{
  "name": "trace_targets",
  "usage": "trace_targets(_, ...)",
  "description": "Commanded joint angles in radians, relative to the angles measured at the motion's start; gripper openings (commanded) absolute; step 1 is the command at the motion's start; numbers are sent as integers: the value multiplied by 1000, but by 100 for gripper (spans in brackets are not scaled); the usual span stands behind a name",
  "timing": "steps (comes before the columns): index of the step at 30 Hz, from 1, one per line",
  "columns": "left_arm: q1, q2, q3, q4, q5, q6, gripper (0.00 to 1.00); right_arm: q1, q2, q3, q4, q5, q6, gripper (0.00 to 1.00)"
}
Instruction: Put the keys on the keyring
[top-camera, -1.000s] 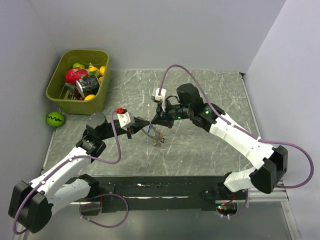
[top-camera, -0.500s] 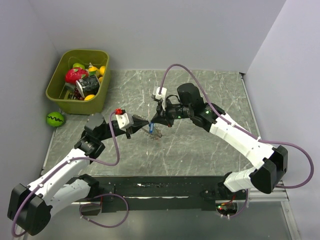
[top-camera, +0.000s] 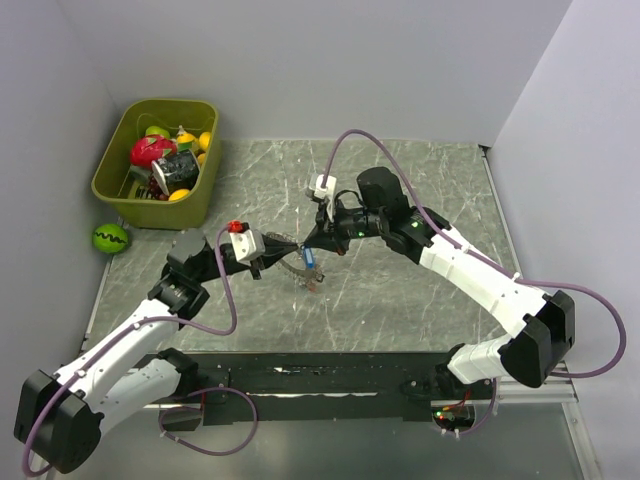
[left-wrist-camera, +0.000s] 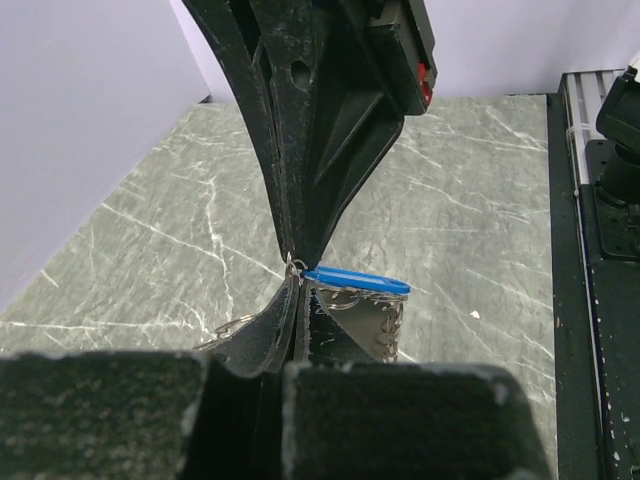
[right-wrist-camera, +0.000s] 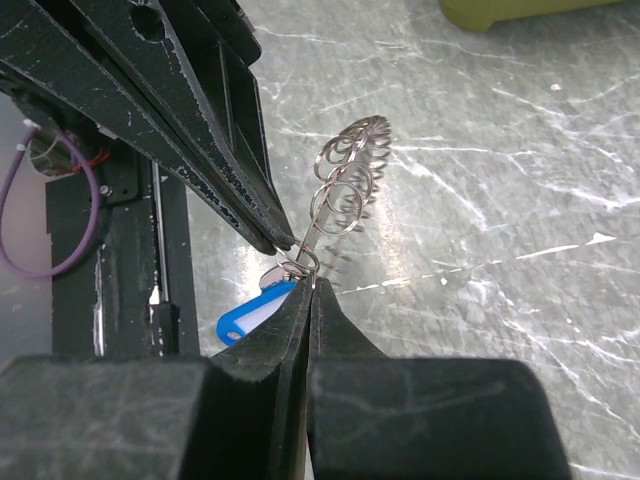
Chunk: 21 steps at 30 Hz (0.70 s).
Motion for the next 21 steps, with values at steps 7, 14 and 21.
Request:
trace_targets(7, -9, -45, -11, 182, 113, -20, 1, -52, -118, -81, 125, -71, 13, 51)
trace_targets(14, -7, -45, -14, 204, 147, -22, 1, -144, -225, -166, 273, -203, 96, 83)
trace_targets(21, -9, -28, -20, 263, 177, -57, 1, -149, -226, -178, 296, -265, 110, 84)
